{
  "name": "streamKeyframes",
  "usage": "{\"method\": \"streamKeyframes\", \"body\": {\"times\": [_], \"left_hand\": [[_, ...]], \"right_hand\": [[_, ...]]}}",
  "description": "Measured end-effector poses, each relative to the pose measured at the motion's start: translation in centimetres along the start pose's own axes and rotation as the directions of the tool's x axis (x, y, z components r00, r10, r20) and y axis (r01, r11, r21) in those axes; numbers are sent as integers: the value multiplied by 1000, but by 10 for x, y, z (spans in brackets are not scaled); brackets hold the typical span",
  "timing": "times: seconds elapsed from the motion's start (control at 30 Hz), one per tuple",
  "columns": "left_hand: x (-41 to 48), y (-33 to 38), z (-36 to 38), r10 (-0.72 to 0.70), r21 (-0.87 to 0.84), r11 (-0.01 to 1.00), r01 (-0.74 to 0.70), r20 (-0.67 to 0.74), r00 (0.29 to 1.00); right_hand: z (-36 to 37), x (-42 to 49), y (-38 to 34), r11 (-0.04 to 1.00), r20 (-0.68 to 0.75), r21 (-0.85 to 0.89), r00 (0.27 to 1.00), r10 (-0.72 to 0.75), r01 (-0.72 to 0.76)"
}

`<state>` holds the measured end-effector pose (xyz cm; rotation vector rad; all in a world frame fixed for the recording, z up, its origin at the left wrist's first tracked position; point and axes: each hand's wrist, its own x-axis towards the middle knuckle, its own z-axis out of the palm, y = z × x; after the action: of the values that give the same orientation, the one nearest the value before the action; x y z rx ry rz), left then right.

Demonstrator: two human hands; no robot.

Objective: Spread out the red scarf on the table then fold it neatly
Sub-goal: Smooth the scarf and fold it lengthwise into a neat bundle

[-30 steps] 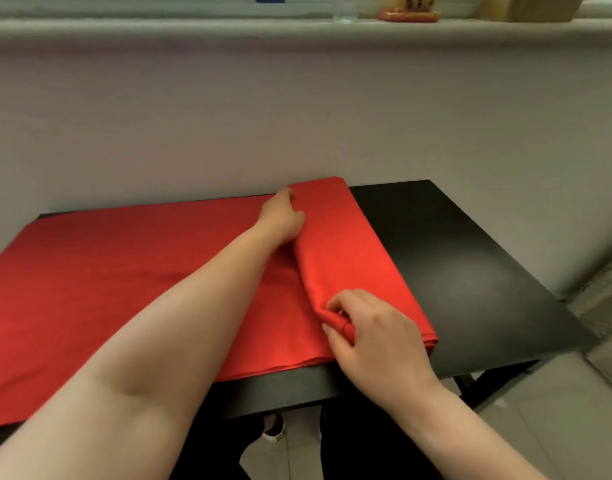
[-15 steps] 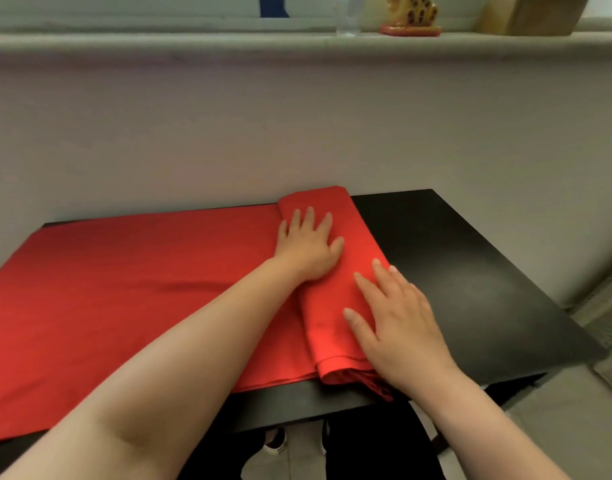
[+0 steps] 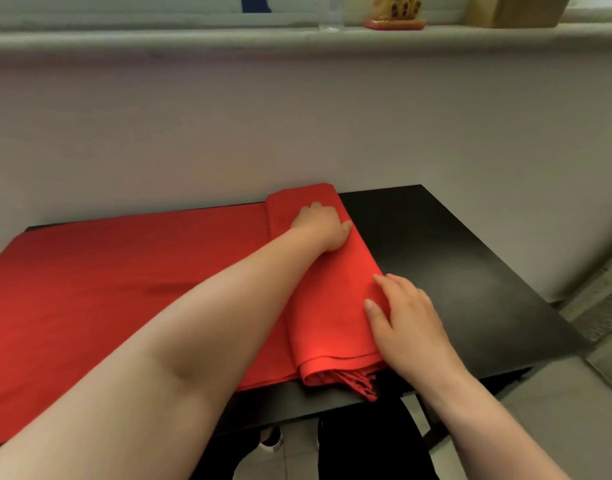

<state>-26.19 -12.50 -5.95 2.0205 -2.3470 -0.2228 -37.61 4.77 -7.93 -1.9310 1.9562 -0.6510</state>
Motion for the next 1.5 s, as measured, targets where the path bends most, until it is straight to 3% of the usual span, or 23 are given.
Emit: {"method": "streamKeyframes", "body": {"times": [0.17,0.43,0.57,0.67,0.87,1.03,1.13,1.33,1.5], "left_hand": [[15,27,-8,-117,2,993,117,-17,993],[29,40,-5,-176,-22,983,180,113,978],[36,44,-12,-95,-249,961,125,131,987],[40,57,-18,-46,-470,879,82,88,995],[54,105,-36,88,-671,736,-90,-37,995],[56,103,-55,86,-730,657,-187,-174,981],[55,67,-61,26,-712,673,-201,-248,968],[25,-20,-58,-125,-747,659,-88,-224,967],[-4,-65,-32,-235,-763,641,87,-87,968]], "right_hand": [[-6,3,6,996,-56,49,995,78,-75],[-12,24,10,973,109,99,974,199,-210],[-22,26,24,968,122,136,973,195,-211],[-40,31,45,959,49,130,967,248,-253],[-82,34,81,952,-288,126,908,306,-281],[-101,27,68,979,-440,71,875,202,-190],[-100,20,38,995,-453,82,887,88,-57],[-67,-5,-34,987,-311,64,942,-124,151],[-10,-18,-64,960,-143,-34,949,-280,278]]}}
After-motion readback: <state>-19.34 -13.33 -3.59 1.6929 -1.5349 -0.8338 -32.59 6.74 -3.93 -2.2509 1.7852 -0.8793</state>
